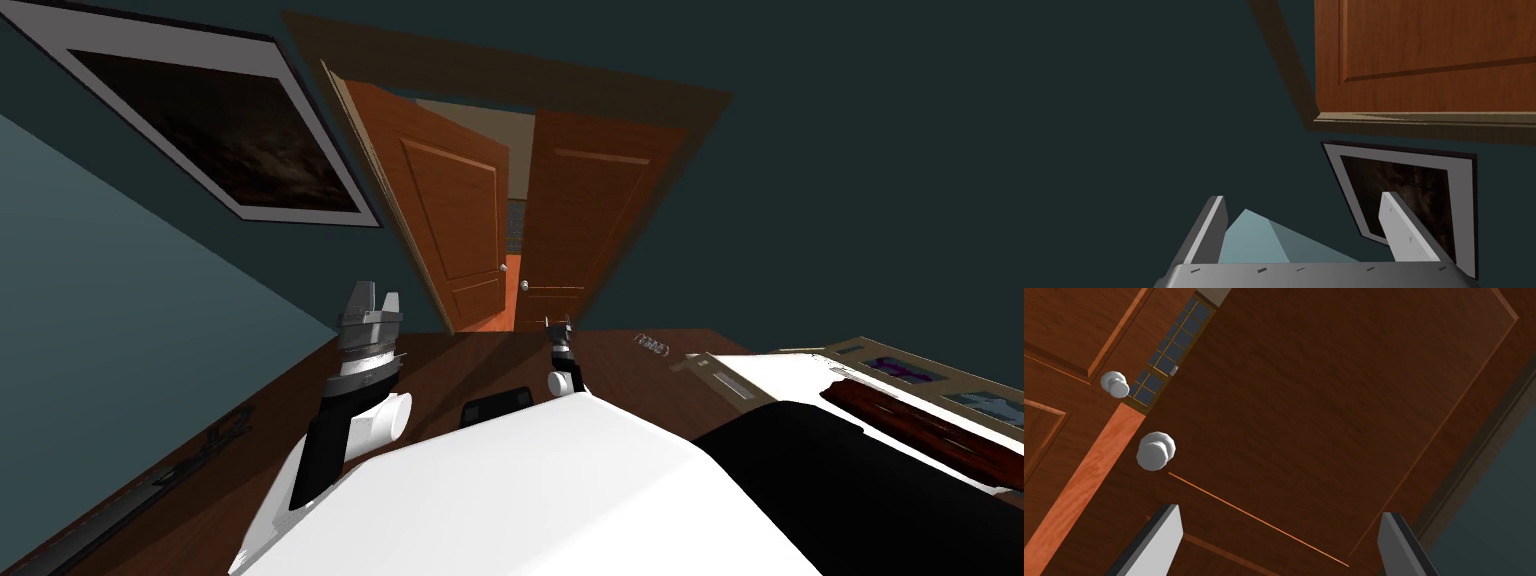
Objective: Push the door open
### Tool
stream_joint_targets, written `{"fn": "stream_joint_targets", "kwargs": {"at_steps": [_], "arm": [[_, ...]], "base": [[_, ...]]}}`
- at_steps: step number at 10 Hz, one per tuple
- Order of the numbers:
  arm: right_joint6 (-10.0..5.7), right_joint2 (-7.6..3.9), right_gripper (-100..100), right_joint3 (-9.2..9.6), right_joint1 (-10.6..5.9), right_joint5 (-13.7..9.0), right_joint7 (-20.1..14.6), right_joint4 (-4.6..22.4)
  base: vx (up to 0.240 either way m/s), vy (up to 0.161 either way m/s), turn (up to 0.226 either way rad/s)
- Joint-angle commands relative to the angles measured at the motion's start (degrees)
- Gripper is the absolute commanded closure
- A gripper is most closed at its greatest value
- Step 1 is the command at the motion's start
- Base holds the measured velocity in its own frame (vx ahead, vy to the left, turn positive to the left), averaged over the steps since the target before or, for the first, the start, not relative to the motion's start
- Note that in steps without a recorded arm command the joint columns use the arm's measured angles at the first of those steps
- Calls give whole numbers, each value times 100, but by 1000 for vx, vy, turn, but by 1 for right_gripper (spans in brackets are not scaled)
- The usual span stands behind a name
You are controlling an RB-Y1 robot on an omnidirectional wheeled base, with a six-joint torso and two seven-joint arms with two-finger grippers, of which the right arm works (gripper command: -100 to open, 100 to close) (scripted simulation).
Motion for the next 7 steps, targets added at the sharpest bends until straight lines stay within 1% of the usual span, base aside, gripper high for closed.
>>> {"fn": "stream_joint_targets", "kwargs": {"at_steps": [1, 3, 4, 5, 7], "arm": [[-40, -21, -100, 11, -55, -164, -181, 174], [-122, -50, -100, 35, -129, -357, -400, 428], [-122, -50, -100, 35, -129, -357, -400, 428], [-161, -64, -100, 46, -165, -450, -506, 551], [-241, -91, -100, 69, -236, -637, -719, 798]], "base": [[105, -32, 156], [93, -38, 195], [58, -21, 21], [53, -10, 73], [80, -35, 170]]}}
